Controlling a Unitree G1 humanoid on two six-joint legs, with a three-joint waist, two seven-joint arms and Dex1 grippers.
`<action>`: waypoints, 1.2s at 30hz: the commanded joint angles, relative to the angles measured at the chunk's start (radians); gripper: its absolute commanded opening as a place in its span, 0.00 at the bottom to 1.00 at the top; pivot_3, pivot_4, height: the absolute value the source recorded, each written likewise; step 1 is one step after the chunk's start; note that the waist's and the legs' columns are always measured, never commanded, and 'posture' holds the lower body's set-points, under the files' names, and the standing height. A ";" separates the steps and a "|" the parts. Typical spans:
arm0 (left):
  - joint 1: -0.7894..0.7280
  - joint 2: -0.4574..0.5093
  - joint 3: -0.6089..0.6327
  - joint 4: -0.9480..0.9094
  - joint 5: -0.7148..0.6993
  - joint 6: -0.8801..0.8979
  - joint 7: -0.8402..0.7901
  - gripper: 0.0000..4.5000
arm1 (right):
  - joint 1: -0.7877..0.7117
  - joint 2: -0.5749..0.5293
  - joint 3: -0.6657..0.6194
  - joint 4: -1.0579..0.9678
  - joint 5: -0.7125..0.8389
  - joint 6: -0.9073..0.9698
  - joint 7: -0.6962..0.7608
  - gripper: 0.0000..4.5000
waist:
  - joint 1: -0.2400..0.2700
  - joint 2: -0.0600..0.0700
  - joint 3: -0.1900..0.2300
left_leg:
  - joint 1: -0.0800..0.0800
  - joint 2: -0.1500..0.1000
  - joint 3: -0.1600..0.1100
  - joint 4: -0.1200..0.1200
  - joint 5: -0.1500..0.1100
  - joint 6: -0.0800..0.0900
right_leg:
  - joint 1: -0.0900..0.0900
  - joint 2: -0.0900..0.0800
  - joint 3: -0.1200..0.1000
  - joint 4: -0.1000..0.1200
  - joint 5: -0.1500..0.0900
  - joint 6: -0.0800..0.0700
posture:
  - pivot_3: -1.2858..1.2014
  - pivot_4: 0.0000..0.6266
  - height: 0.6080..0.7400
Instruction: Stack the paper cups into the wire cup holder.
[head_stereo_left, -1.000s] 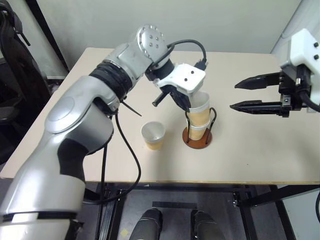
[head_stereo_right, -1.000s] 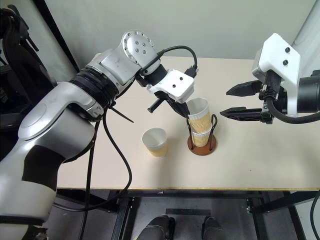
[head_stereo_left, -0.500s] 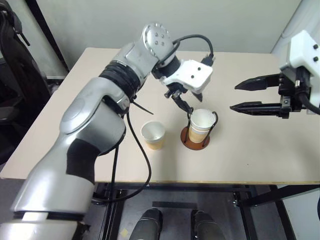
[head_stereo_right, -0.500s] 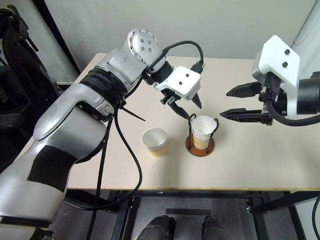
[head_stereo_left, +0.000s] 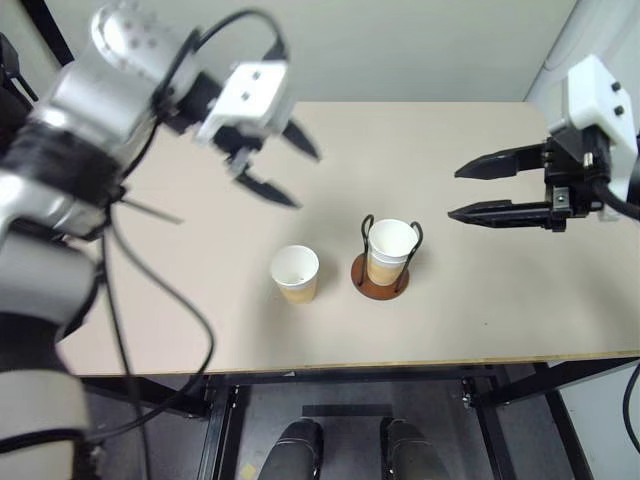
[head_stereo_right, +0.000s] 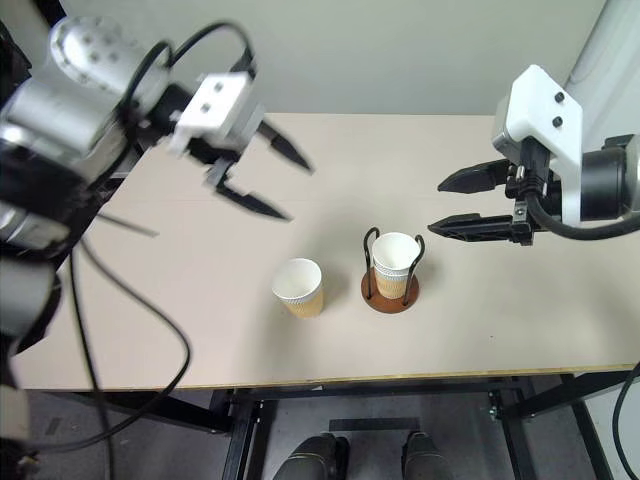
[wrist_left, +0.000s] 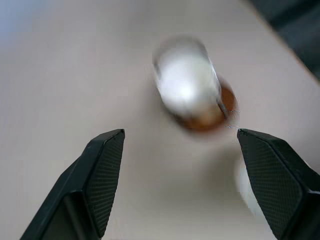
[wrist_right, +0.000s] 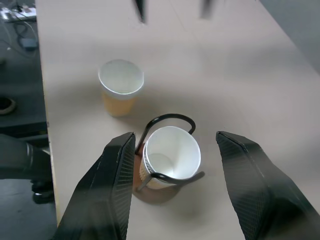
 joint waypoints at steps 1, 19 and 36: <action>0.026 0.131 -0.003 -0.188 -0.055 0.010 -0.031 0.85 | -0.057 0.004 0.024 0.015 -0.015 -0.035 0.048 0.59 | 0.006 -0.001 0.000 | -0.001 0.000 -0.002 0.001 0.000 0.000 | 0.000 -0.002 0.001 0.000 0.000 -0.001 | 0.52 0.24 1.00; 0.273 0.255 0.141 -0.564 0.019 0.126 -0.031 0.85 | -0.244 0.037 0.178 0.140 -0.100 -0.065 0.293 0.59 | -0.002 -0.001 0.000 | 0.007 0.000 -0.013 -0.005 0.010 -0.012 | 0.000 0.002 0.001 0.015 0.000 -0.023 | 0.52 0.24 1.00; 0.434 0.167 0.258 -0.594 0.296 0.200 -0.031 0.85 | -0.327 0.050 0.233 0.227 -0.211 -0.102 0.415 0.59 | -0.008 -0.001 0.000 | 0.015 0.001 -0.013 -0.029 0.013 -0.017 | -0.004 0.001 -0.001 0.015 -0.008 -0.031 | 0.52 0.24 1.00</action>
